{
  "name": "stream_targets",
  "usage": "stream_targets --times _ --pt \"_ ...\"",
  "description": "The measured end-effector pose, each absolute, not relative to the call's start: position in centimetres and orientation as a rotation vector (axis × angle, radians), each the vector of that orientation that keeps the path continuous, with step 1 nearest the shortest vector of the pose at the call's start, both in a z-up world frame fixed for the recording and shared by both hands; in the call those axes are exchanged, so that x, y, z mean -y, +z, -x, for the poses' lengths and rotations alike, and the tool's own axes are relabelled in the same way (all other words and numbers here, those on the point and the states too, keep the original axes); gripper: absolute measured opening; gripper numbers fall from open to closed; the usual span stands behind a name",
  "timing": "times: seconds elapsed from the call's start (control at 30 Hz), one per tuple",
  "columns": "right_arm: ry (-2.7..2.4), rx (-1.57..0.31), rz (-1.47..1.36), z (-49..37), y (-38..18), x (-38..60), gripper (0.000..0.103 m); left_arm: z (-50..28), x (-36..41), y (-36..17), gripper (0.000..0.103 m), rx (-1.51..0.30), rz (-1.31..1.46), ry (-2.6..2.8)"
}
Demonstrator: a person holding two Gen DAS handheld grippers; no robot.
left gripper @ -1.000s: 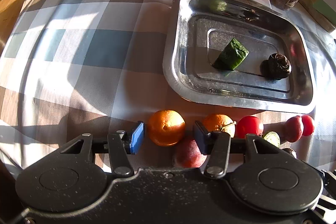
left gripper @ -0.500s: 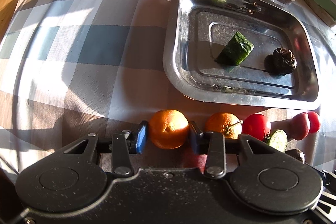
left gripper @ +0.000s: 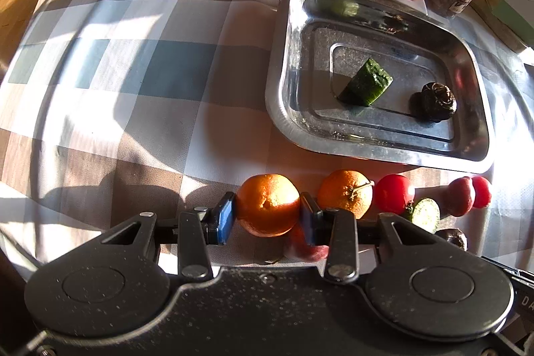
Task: Organize fruits
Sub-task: 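Lift the orange and passion fruit and carry both over the steel tray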
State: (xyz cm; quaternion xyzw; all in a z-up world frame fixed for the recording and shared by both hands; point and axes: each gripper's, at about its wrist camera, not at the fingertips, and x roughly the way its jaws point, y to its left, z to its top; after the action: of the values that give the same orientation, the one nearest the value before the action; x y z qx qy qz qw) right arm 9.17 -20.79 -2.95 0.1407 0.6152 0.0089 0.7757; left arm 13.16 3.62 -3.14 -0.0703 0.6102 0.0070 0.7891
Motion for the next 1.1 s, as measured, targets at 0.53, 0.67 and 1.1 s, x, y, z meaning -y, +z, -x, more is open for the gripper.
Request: stream_targets --times 0.53,0.67,1.1 --pt "0.092 -1.253 -0.146 -9.5 -3.6 17.2 0.045 -10.3 -1.2 -0.6 0.048 -1.299 0.156 -0.132" --pt "0.075 -1.264 -0.092 -9.6 -4.6 16.5 0.047 -10.4 -1.5 -0.7 0.048 -1.302 0.169 -0.131" --pt "0.049 -1.276 0.011 -9.2 -6.2 15.1 0.045 -10.4 -1.6 -0.8 0.048 -1.297 0.157 -0.115"
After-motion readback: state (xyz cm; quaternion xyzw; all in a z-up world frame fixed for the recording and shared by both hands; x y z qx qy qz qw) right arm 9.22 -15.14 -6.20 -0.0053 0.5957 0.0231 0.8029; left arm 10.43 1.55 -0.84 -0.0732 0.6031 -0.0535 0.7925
